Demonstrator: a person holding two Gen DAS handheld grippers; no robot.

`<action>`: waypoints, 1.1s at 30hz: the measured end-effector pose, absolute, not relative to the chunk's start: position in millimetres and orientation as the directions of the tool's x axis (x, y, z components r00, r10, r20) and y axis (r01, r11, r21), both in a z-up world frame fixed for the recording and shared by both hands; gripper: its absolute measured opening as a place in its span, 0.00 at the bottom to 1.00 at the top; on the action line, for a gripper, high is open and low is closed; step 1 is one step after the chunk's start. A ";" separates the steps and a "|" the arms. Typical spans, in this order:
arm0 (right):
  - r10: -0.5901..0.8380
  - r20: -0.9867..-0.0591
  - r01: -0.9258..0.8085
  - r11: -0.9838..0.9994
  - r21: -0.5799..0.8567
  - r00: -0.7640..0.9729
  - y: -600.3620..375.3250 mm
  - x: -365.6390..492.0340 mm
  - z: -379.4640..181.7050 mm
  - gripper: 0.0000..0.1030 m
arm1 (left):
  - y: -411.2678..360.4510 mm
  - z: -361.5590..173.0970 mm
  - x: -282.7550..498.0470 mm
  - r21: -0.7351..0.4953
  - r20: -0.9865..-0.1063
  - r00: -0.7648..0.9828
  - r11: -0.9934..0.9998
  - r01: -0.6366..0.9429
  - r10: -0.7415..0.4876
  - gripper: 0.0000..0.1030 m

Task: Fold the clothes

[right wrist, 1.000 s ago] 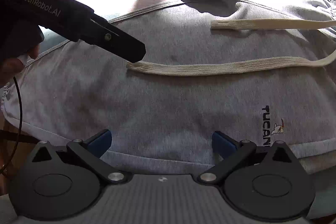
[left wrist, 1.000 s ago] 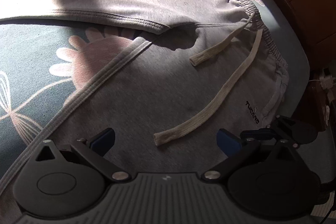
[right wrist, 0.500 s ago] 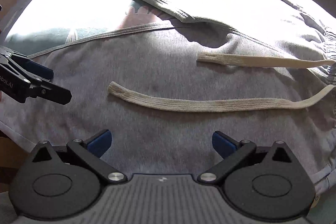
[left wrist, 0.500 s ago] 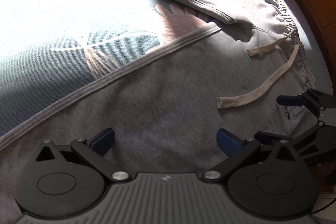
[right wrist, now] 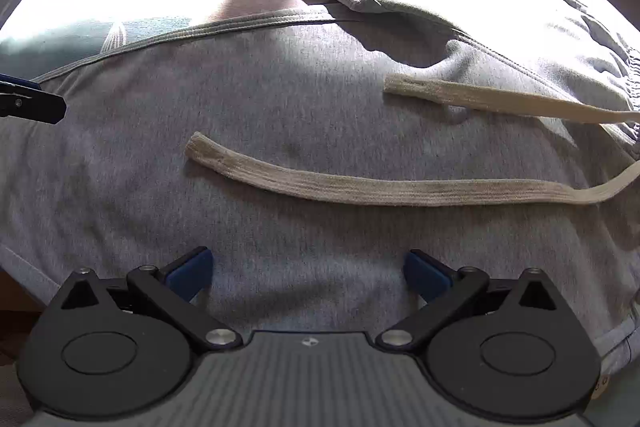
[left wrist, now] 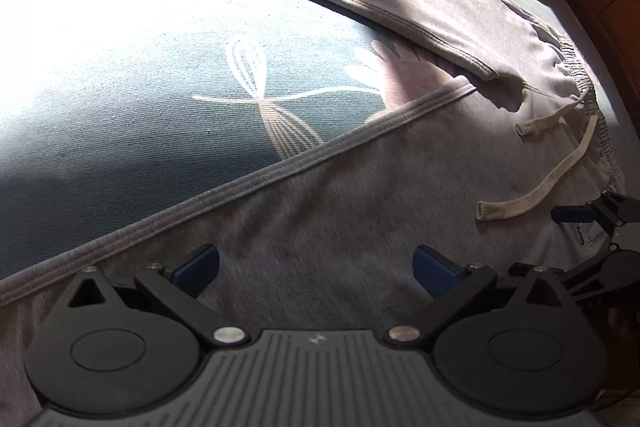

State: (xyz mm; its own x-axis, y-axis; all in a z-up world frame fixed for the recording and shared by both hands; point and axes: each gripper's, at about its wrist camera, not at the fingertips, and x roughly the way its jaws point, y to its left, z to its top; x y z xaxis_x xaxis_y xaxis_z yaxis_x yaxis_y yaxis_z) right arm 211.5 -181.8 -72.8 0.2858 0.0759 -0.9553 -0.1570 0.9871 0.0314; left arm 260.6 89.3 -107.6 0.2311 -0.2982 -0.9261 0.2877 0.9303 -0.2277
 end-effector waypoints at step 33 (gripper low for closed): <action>0.074 -0.962 -0.186 0.982 0.024 0.263 -183.6 213.8 -74.7 1.00 | 74.0 -127.3 270.0 -0.127 -0.972 0.188 0.987 0.099 -0.144 0.99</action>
State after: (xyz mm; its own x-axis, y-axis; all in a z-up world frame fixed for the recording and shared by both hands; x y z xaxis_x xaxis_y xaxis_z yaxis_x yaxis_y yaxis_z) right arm 213.8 -183.6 -74.7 0.2629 0.0736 -0.9620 -0.1864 0.9822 0.0242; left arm 270.0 74.0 -127.3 0.1879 -0.1440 -0.9716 0.0994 0.9869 -0.1271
